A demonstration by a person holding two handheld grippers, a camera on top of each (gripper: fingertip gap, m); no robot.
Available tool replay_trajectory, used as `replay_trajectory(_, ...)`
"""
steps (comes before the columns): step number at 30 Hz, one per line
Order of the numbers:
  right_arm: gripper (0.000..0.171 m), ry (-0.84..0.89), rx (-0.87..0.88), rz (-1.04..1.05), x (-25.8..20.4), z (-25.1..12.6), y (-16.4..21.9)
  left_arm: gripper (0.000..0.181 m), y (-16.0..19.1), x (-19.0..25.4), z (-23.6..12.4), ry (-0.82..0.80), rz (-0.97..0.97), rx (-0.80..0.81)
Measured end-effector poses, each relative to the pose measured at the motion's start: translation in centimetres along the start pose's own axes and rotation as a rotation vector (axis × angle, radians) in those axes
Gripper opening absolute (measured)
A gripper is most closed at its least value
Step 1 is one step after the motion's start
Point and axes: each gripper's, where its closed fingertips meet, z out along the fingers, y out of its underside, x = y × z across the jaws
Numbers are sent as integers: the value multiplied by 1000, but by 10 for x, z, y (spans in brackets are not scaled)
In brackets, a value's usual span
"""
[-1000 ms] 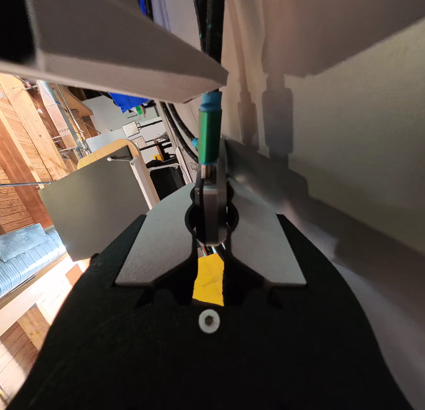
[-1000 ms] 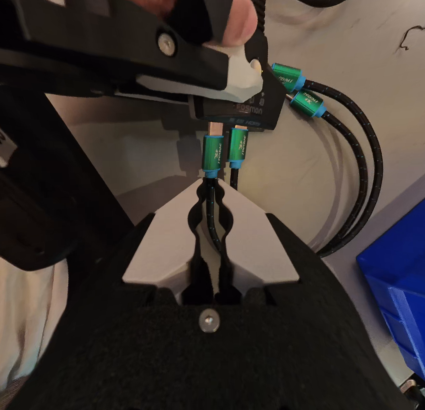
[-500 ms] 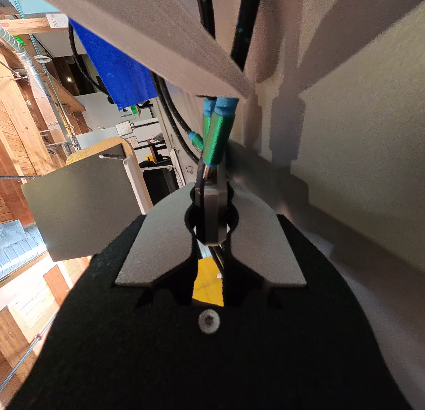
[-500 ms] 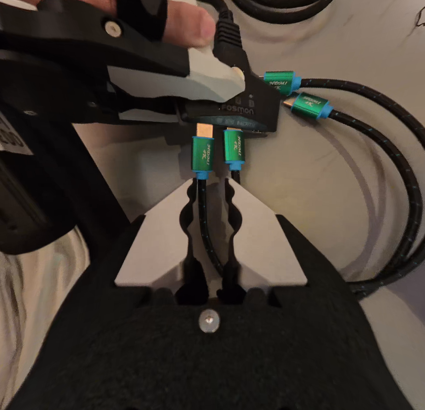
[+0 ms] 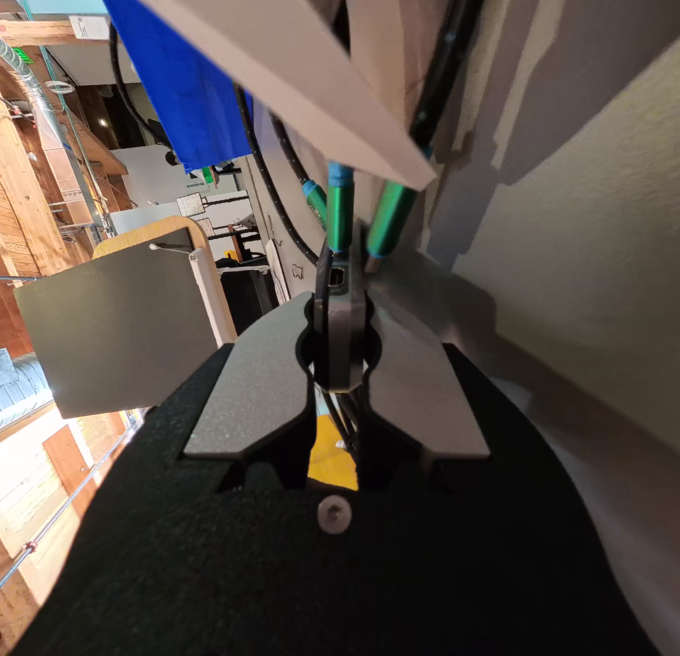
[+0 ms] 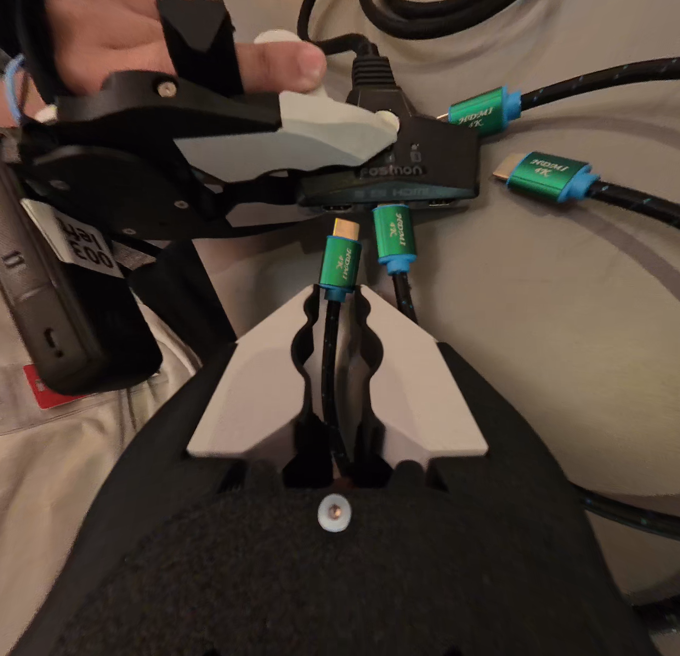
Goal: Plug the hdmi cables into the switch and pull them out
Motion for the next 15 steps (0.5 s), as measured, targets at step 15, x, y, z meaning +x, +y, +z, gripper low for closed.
replay_trajectory(15, 18, 165, -96, -133, -3, 4, -1, 21, 5, 0, -2, 31, -85, 44)
